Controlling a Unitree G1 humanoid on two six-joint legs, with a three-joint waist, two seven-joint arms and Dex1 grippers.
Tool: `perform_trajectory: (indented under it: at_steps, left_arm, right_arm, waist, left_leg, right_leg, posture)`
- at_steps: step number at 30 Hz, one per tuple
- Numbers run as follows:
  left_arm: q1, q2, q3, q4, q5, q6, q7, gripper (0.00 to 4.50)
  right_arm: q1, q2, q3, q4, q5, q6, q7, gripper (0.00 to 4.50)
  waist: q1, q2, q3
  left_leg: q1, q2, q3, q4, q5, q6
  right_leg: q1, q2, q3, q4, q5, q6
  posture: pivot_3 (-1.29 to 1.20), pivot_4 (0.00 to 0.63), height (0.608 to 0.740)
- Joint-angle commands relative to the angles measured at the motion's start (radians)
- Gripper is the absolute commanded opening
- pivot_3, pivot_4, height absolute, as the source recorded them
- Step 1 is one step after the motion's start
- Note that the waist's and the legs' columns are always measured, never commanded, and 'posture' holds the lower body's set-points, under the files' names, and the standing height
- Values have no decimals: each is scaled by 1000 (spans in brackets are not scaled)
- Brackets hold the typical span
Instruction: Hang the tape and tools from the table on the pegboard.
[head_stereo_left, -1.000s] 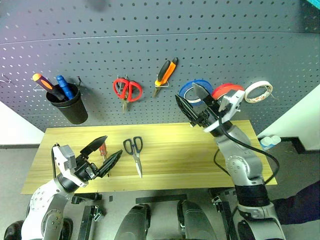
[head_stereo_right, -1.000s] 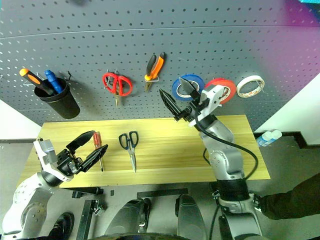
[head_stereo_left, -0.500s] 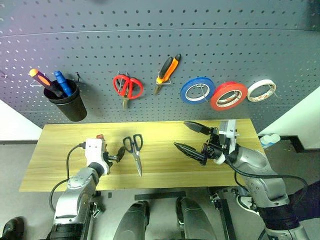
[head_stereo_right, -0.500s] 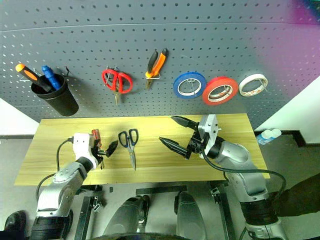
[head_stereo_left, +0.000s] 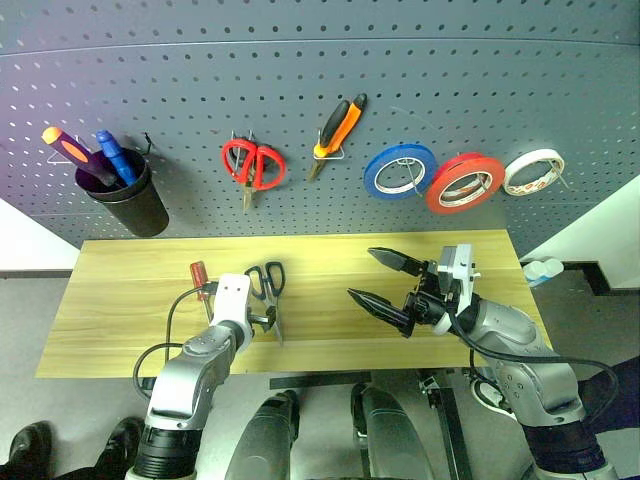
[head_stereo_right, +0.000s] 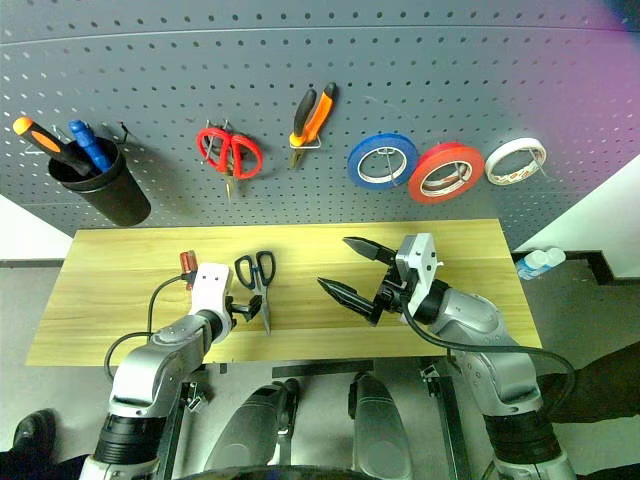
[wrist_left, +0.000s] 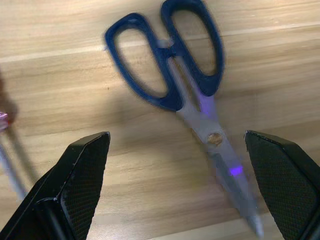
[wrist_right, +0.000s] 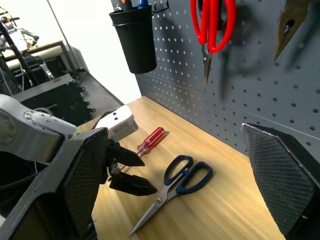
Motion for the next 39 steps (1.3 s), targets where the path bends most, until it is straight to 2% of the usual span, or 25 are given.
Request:
perform_trajectory:
  at_steps: [1, 9, 24, 27, 36, 37, 39]
  left_arm:
    - [-57, -29, -18, 36, 48, 29, 52, 4500]
    - [-158, -94, 23, 205, 84, 97, 111, 4500]
    - [-202, -163, 79, 312, 92, 98, 124, 4500]
    - [-197, -173, 80, 312, 90, 131, 122, 3919]
    - [-203, -180, 95, 319, 94, 171, 113, 1120]
    - [-203, -186, 105, 319, 88, 171, 111, 898]
    - [-204, -188, 108, 320, 85, 176, 105, 883]
  right_arm:
    - [-11, 7, -16, -47, 20, 7, -11, 4469]
    - [-36, 5, -26, -56, 27, 32, -35, 4469]
    - [-33, 24, -23, -47, 7, 21, -70, 4469]
    - [-33, 27, -26, -41, 5, 14, -67, 4500]
    - [-49, 42, -28, -32, -7, -4, -78, 4500]
    - [-54, 42, -30, -30, -7, -3, -80, 4500]
    - [-65, 43, -35, -28, -6, 3, -88, 4500]
  waist:
    - [-1, -2, 4]
    - [-5, -1, 7]
    - [-4, 0, 8]
    - [-6, 1, 8]
    - [-6, 2, 9]
    - [-6, 2, 9]
    - [-7, 2, 9]
  left_leg:
    - [0, 0, 0, 1, 0, 0]
    - [-9, -1, 0, 12, -1, 2]
    - [-9, -2, 0, 13, -2, 3]
    - [-9, -2, 0, 13, -2, 3]
    - [-8, -2, 0, 14, -2, 3]
    - [-8, -2, 0, 14, -2, 3]
    - [-8, -2, 0, 14, -2, 3]
  right_leg:
    - [0, 0, 0, 0, 0, 0]
    - [-5, 0, 0, 2, 3, 4]
    - [-3, -1, 0, 2, 3, 5]
    - [-3, -1, 0, 2, 4, 6]
    - [-2, -1, 0, 1, 4, 6]
    - [-2, -1, 0, 1, 4, 6]
    - [-2, -1, 0, 1, 4, 6]
  posture:
    - [-81, 321, 740]
    - [-109, 322, 740]
    - [-125, 331, 740]
    - [-127, 333, 740]
    - [-128, 335, 740]
    - [-126, 337, 740]
    - [-124, 338, 740]
